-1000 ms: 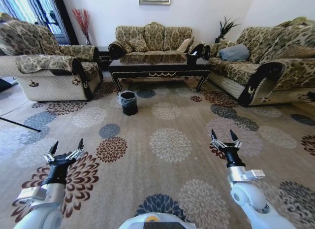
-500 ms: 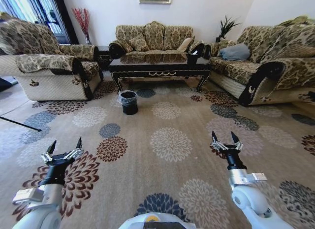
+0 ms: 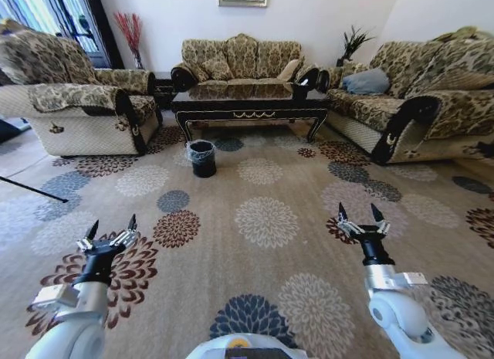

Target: Move to the front of the table and pick up the trash from the floor, then place it into the trash bin.

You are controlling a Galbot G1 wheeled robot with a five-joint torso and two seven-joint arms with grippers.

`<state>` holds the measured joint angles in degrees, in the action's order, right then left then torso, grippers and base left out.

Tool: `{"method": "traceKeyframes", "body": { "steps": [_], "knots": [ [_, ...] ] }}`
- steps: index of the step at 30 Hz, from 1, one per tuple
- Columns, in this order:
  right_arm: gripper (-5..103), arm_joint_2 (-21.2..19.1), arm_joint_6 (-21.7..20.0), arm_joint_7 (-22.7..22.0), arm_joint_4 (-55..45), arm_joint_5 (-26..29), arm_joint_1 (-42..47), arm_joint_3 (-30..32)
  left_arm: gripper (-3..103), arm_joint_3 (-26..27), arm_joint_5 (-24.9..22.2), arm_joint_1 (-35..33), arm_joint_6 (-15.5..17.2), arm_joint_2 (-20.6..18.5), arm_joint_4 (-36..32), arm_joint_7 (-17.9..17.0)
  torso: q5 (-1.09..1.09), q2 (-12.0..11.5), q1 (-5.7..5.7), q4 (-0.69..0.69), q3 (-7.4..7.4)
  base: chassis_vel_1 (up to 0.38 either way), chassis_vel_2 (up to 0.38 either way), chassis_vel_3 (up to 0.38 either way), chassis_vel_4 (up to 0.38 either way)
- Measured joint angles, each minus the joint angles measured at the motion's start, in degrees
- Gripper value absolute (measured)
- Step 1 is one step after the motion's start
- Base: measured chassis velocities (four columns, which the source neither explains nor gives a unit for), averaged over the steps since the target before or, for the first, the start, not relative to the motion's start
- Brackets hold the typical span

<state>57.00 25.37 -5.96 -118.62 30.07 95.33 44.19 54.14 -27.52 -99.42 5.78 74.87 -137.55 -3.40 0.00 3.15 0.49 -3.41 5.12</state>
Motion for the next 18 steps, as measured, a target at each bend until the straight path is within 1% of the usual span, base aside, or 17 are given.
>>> {"method": "traceKeyframes", "body": {
  "steps": [3, 5, 6, 7, 9, 10, 11, 12, 14, 15, 16, 18],
  "knots": [
    [100, -0.42, 0.08, 0.68, -0.9, -0.04, 1.02, 0.43, 100, 0.04, -0.43, 0.82, 0.56, -1.05, 0.09, 1.17, -0.01, 0.0, 0.0, -0.01, 0.0, 0.0, 0.0, 0.0, 0.0],
    [100, -1.01, -0.2, 3.4, -1.43, -0.1, 1.76, 0.95, 100, -0.44, -0.84, 1.48, 1.08, -1.5, 0.09, 2.86, -0.01, 0.0, 0.01, 0.0, 0.0, 0.0, 0.0, 0.0, 0.0],
    [100, -1.01, -0.2, 3.4, -1.43, -0.1, 1.76, 0.95, 100, -0.44, -0.84, 1.48, 1.08, -1.5, 0.09, 2.86, -0.01, 0.0, 0.01, 0.0, 0.0, 0.0, 0.0, 0.0, 0.0],
    [100, -1.06, -1.2, 3.35, -1.8, -0.36, 1.73, 0.95, 100, -0.49, -0.84, 1.63, 1.08, -1.55, 0.04, 3.5, -0.01, 0.0, 0.0, -0.01, 0.0, 0.0, 0.0, 0.0, 0.0],
    [100, -1.08, -4.72, 1.18, -3.79, 0.06, 1.37, 0.59, 100, -0.4, -0.95, 1.92, 0.62, -1.78, -0.48, 5.02, 0.0, 0.0, 0.0, 0.01, 0.0, 0.0, 0.0, 0.0, 0.0],
    [100, -1.08, -4.72, 1.18, -3.79, 0.06, 1.37, 0.59, 100, -0.4, -0.95, 1.92, 0.62, -1.78, -0.48, 5.02, 0.0, 0.0, 0.0, 0.01, 0.0, 0.0, 0.0, 0.0, 0.0],
    [100, -1.1, -5.94, 0.83, -4.66, 0.76, 1.46, 0.68, 100, -0.14, -1.12, 2.03, 0.37, -1.93, -0.77, 5.45, -0.01, 0.0, 0.0, 0.02, 0.0, 0.0, 0.0, 0.0, 0.0],
    [100, -1.18, -8.28, 0.6, -6.38, 1.93, 2.04, 1.26, 100, 0.52, -1.32, 2.25, -0.12, -2.16, -1.23, 6.1, -0.01, 0.0, 0.0, 0.01, 0.0, 0.0, 0.0, 0.0, 0.0],
    [100, -1.08, -10.0, 0.85, -7.64, 2.09, 2.73, 2.17, 100, 1.49, -1.21, 2.43, -1.28, -2.29, -1.43, 6.98, -0.01, 0.0, 0.0, 0.01, 0.0, 0.0, 0.0, 0.0, 0.0],
    [100, -1.08, -10.0, 0.85, -7.64, 2.09, 2.73, 2.17, 100, 1.49, -1.21, 2.43, -1.28, -2.29, -1.43, 6.98, -0.01, 0.0, 0.0, 0.01, 0.0, 0.0, 0.0, 0.0, 0.0],
    [100, -0.78, -11.1, 1.03, -8.09, 1.67, 3.41, 2.53, 100, 1.74, -1.15, 2.43, -1.63, -2.25, -1.43, 7.15, -0.01, 0.0, 0.0, 0.01, 0.0, 0.0, 0.0, 0.0, 0.0],
    [100, -0.29, -12.62, 1.19, -8.63, 1.28, 4.51, 2.67, 100, 1.61, -1.22, 2.42, -1.08, -2.15, -1.43, 7.15, -0.01, 0.0, 0.0, 0.0, -0.01, 0.0, 0.0, 0.0, 0.0]
  ]
}}
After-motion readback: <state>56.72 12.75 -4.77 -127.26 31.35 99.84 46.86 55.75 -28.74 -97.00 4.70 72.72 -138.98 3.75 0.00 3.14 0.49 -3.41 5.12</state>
